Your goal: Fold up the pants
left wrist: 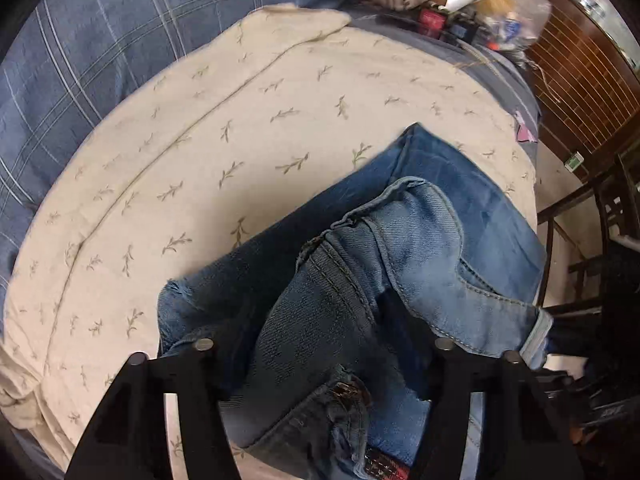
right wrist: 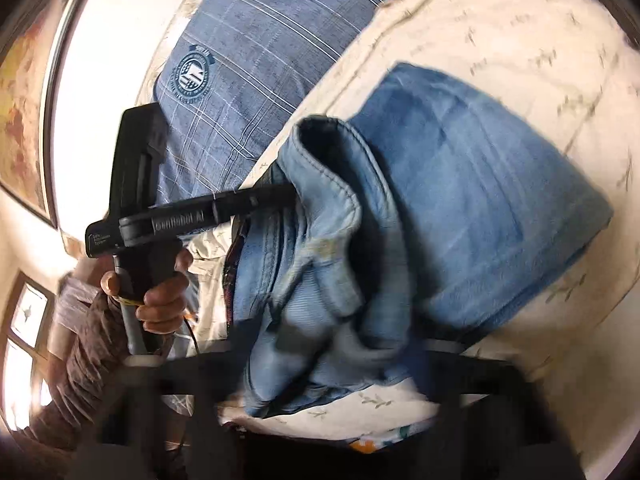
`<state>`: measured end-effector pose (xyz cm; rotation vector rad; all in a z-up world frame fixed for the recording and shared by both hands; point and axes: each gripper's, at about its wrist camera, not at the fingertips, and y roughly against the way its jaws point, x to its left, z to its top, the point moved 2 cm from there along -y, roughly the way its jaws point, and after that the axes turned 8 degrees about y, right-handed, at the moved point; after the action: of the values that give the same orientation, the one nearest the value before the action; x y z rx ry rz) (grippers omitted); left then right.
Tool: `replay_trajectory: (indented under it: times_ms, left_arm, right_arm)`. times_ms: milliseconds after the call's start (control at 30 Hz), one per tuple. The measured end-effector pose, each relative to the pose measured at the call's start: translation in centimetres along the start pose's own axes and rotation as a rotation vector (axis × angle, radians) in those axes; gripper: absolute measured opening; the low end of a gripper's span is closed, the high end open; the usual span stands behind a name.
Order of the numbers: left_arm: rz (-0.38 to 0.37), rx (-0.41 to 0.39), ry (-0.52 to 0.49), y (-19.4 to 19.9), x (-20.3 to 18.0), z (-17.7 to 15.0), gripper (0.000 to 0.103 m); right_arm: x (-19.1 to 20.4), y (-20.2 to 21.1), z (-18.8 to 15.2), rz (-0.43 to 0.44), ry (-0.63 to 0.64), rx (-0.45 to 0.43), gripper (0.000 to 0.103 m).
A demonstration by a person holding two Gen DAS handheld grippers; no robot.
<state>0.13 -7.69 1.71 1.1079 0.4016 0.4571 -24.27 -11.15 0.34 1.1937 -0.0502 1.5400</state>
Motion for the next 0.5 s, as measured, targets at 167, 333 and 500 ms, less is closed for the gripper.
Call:
replay_trajectory:
  times_ms: [167, 333, 500]
  left_arm:
    - [-0.086, -0.117, 0.017, 3.3, -1.0, 2.0, 0.051]
    - [0.008, -0.07, 0.049, -1.4, -2.2, 3.4, 0.053]
    - [0.131, -0.125, 0.002, -3.7, -3.5, 2.9, 0.059]
  right_arm:
    - [2.4, 3.3, 1.6, 0.04, 0.107, -0.11, 0.031]
    - [-3.7, 1.5, 1.7, -0.061, -0.039, -0.069, 0.031]
    - [-5.3, 1.1, 0.5, -0.007, -0.12, -0.059, 0.046]
